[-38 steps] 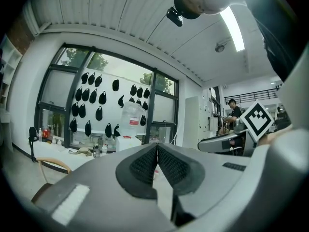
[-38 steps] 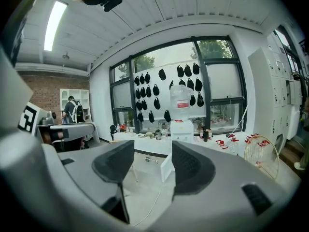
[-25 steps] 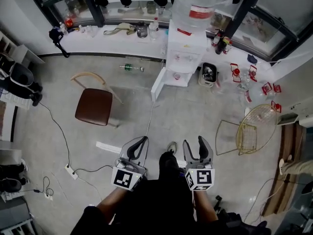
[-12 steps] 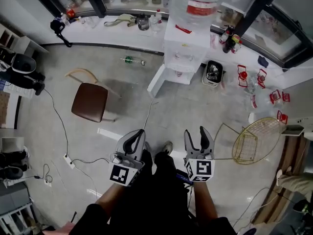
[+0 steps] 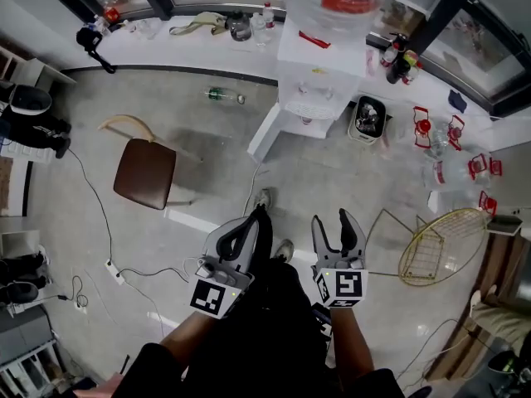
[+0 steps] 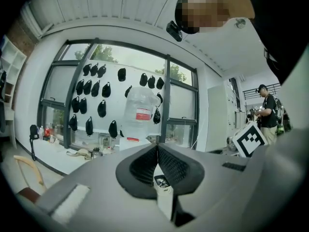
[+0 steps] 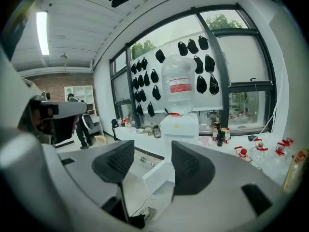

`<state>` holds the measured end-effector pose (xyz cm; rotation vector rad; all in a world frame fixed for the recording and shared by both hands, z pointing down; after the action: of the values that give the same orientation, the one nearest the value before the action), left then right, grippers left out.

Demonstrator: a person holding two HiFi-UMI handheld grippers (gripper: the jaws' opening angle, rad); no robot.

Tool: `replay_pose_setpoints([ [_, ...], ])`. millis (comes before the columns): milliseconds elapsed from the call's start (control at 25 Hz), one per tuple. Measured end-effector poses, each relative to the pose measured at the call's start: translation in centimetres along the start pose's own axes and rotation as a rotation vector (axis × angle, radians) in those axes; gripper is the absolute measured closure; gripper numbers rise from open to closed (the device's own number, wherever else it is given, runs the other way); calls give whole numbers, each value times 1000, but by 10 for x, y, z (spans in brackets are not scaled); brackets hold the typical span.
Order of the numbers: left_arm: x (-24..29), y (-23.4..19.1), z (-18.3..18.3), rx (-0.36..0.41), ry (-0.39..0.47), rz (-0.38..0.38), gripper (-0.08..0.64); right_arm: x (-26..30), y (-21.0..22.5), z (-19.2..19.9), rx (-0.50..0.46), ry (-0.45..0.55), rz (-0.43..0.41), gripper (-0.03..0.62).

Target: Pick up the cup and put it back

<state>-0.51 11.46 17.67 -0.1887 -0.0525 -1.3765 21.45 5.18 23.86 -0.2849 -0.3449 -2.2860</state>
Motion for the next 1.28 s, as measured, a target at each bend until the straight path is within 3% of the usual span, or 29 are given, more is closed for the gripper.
replay_pose_setpoints([
  [160,39,-20,25,-18,-18,-4,552,42,18,6,-27,-8,-9,367],
  [320,78,-34,42,-17,1,0,552,76,36,14,7,0,-8,367],
  [560,130,-60,92,-41,8,-18,552,133,66,49,5,-1,-14,367],
  [1040,241,-119,256,-35,-8,1,552,263,126,177,-48,11,-9,365],
  [1280,283,-143,333,-37,40,-8,552,311,153,255,-81,-2,-20,365],
])
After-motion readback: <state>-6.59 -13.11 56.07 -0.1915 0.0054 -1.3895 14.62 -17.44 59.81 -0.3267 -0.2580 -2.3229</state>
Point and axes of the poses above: the fingertips, and each gripper's own axes: x forward along the fingers, y to its right, z out of its underside, the point moved 8 cm from there along -x, backward along the fingers, and after that the axes turned 9 degrees about -z, right-handed, at the moved point
